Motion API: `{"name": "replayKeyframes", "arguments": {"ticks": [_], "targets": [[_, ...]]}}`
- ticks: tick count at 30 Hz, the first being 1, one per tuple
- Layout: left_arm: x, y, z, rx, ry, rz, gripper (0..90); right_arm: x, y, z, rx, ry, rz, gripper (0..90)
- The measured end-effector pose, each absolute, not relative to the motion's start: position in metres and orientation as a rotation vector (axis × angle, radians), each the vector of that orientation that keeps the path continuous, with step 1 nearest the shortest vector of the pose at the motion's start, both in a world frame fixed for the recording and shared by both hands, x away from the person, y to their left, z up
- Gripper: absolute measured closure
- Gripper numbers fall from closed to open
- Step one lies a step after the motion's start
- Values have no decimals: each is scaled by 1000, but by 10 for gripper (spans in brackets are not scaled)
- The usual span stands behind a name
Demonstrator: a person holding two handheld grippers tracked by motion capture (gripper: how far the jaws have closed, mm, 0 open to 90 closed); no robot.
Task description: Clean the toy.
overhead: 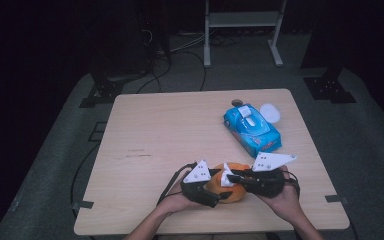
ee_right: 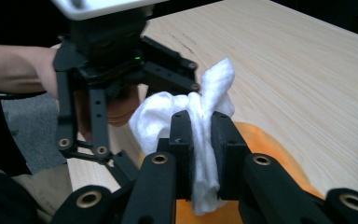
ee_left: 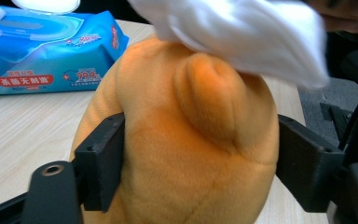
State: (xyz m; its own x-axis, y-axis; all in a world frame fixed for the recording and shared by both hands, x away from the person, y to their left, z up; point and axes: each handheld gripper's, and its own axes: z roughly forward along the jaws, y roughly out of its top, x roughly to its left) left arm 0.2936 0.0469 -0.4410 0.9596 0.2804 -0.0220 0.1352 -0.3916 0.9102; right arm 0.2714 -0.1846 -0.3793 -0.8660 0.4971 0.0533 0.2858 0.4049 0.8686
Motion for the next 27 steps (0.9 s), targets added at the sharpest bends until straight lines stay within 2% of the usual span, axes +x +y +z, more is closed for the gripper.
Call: {"name": "replayKeyframes", "arguments": {"ticks": [7, 12, 15, 23, 27], "targets": [[288, 38, -439, 1990, 233, 207, 229, 286, -211, -384, 827, 2401, 1370, 794], [277, 28, -440, 2036, 138, 264, 237, 276, -191, -380, 710, 2482, 1457, 796], [278, 31, -439, 2038, 163, 252, 257, 277, -184, -379, 689, 2485, 1398, 794], [284, 37, -442, 2013, 194, 215, 260, 299, -233, -392, 934, 2411, 1296, 793], [286, 39, -442, 2013, 196, 210, 261, 296, -231, -391, 915, 2420, 1355, 796]]}}
